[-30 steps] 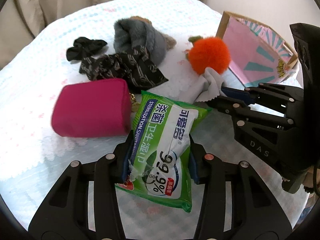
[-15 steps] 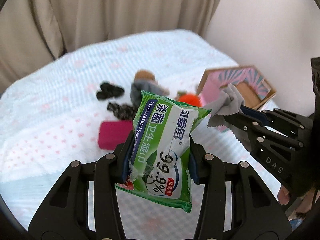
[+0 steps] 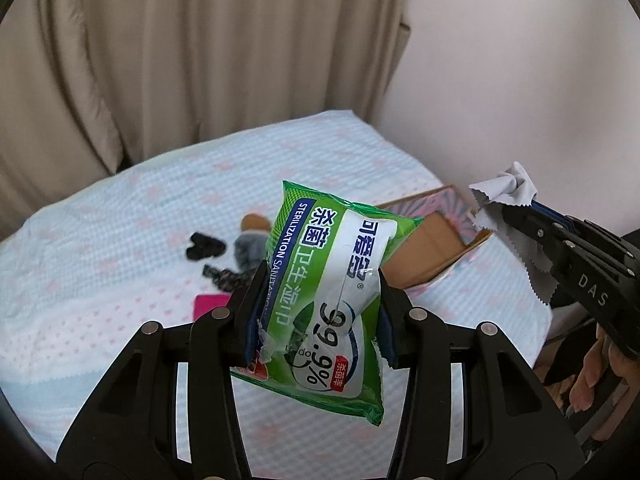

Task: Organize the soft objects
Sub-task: 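Carry the wipes pack and grey cloth into the cardboard box and release both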

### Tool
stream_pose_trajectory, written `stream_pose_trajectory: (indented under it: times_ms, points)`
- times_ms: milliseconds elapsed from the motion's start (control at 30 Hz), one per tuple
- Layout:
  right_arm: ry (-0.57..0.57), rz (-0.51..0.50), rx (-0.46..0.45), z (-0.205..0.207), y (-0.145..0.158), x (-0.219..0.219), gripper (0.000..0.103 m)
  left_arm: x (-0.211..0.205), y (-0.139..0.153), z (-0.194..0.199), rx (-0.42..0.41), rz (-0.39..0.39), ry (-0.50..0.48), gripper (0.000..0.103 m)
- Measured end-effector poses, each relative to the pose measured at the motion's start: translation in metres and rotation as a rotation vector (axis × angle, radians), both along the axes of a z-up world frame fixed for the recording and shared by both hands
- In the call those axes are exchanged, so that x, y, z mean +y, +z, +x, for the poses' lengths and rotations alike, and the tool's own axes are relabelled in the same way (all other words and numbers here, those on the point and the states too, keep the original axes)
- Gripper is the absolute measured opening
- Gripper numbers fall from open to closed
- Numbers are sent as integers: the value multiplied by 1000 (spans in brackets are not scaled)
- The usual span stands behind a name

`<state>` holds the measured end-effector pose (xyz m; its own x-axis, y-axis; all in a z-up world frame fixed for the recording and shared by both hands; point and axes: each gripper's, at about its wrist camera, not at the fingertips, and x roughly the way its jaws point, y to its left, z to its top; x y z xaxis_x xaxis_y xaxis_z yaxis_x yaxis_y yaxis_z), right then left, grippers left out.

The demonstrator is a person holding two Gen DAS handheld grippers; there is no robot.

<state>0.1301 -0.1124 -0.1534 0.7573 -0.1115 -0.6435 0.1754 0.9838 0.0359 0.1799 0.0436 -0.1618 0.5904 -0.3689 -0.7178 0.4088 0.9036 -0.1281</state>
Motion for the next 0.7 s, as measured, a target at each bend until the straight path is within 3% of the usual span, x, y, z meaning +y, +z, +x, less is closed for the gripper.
stream_pose_trajectory:
  times_ms: [133,367,700]
  points:
    - [-37,-9,19,2,16,-36,14,-37,15,2,0,-19,-3,41]
    - [-36,6,68,16,19,-111,14,-108,5,18,42,-24,34,41]
    - [33,88,201,68,-29,-219,14,-208,-45,60,178,-12,162,42]
